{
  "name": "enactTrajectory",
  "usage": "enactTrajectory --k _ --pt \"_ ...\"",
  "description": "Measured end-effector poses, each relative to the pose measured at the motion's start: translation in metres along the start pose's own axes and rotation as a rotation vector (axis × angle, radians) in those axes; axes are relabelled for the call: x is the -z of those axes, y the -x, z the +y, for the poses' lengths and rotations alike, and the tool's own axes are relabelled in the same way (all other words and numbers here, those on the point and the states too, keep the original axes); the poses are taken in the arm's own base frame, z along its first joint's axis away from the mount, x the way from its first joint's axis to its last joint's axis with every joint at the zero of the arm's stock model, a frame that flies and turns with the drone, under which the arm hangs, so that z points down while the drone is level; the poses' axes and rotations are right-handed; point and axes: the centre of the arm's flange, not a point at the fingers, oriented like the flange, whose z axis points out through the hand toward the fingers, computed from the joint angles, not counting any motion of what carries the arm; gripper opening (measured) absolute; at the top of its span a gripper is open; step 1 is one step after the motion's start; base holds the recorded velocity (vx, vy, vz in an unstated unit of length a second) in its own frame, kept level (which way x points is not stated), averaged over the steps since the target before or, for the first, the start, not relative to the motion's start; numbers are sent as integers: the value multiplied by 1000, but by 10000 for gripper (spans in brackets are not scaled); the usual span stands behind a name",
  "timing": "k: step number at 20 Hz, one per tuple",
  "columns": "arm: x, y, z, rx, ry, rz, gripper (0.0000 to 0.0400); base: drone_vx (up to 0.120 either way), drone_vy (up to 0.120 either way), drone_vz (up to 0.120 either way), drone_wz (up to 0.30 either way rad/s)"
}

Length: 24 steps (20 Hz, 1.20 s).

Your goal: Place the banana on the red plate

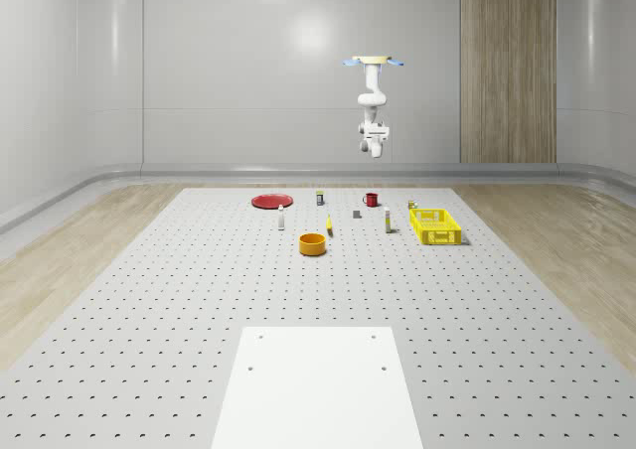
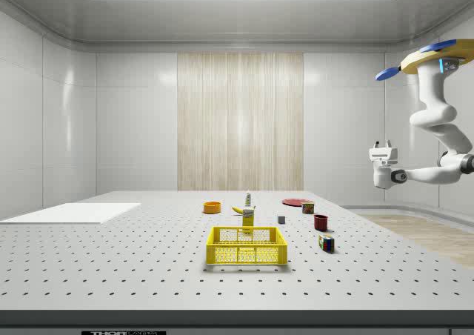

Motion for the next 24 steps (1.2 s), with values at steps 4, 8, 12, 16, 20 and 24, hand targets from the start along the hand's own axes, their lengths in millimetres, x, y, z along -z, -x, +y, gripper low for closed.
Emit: enactTrajectory --k 4,8,12,16,20,24 --pt "30 2 3 0 -2 2 400 0 -70 0 0" --pt "56 2 2 0 -4 4 400 100 -120 0 0" --pt "75 1 1 0 -7 7 400 120 -120 0 0" --pt "85 0 0 0 -9 9 400 120 -120 0 0" --pt "90 0 0 0 -11 11 400 120 -120 0 0" --pt "92 0 0 0 -13 13 400 120 -120 0 0"
